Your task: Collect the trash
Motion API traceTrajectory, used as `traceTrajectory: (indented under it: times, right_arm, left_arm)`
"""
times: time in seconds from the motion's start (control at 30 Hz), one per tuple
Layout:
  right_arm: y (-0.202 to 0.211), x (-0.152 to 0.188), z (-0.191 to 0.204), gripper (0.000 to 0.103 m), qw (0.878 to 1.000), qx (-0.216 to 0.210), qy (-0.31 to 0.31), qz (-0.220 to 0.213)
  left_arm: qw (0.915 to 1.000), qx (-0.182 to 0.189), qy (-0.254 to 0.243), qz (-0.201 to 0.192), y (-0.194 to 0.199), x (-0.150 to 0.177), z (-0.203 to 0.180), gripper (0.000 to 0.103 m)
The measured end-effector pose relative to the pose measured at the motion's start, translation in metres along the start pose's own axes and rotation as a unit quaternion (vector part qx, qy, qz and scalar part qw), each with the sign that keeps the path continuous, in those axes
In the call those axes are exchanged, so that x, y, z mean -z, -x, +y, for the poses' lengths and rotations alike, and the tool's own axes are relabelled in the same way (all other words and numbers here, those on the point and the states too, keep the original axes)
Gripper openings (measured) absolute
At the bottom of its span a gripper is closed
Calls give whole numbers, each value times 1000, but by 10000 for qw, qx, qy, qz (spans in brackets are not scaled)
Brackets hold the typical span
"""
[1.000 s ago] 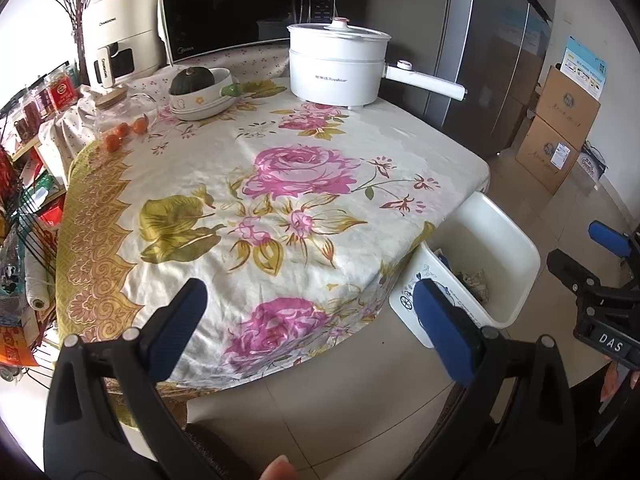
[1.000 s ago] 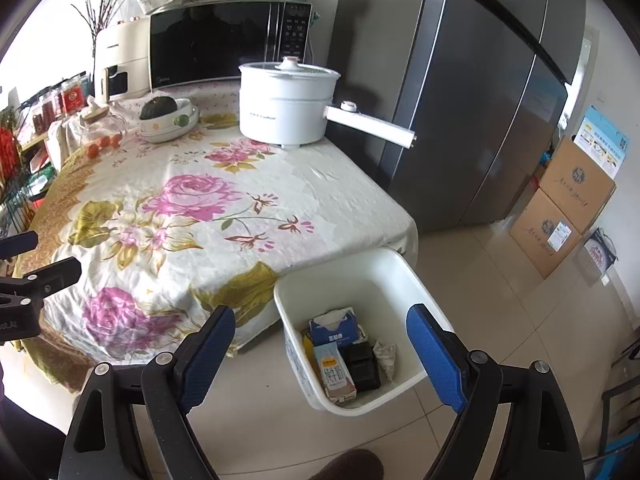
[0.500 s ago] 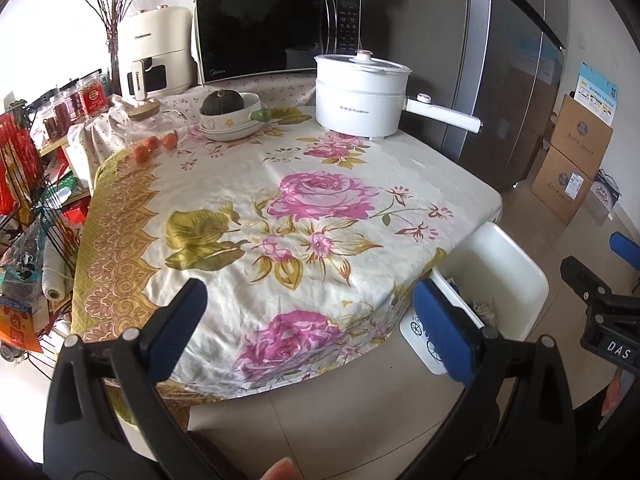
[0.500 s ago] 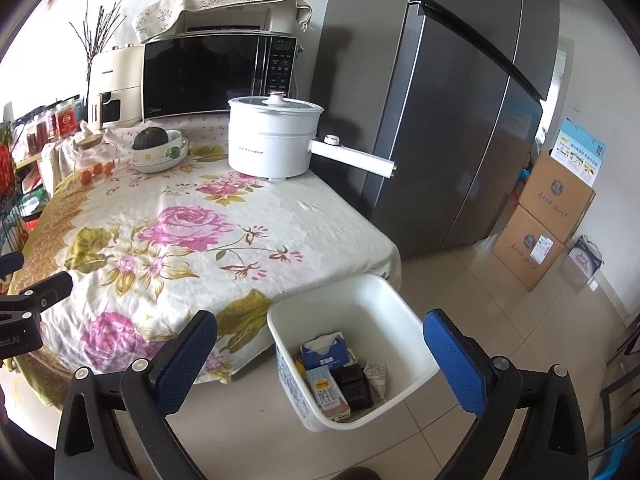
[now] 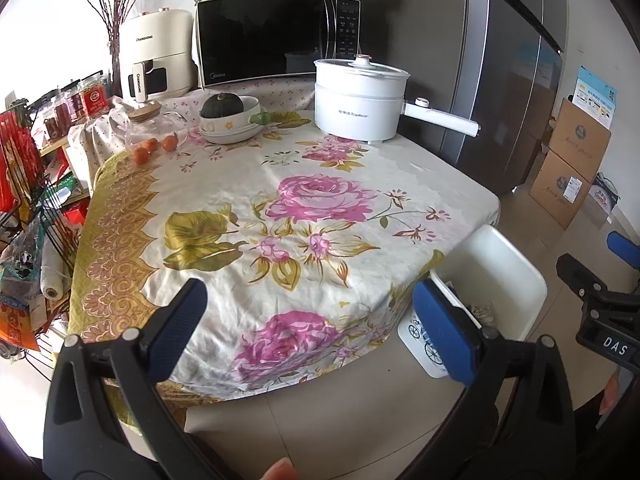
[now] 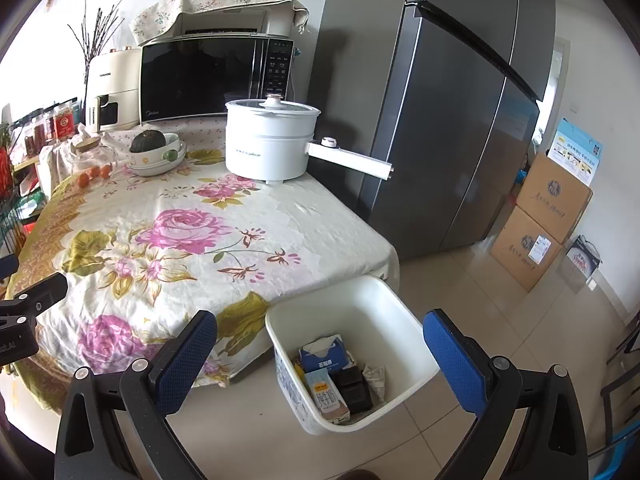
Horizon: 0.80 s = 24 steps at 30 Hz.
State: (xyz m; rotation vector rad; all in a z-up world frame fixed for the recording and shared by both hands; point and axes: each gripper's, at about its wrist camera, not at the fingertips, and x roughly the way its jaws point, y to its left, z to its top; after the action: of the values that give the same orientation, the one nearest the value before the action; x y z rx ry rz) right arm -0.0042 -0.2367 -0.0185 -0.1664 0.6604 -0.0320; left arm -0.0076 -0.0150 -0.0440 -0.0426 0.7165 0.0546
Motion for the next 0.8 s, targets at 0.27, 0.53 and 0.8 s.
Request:
traceTrajectory:
  times: [0.27, 0.53, 0.8]
  right_arm:
    - [-1, 1, 0, 103, 10000, -27, -21, -8]
    - [-1, 1, 0, 103, 10000, -39, -18, 5]
    - [-2, 2, 0, 103, 10000, -35, -18, 20]
  left_arm:
    - [10000, 17, -15, 4, -1, 0, -1, 102]
    - [10000, 32, -29, -5, 0, 1, -2, 102]
    - [10000, 29, -32, -15, 0, 1, -3, 102]
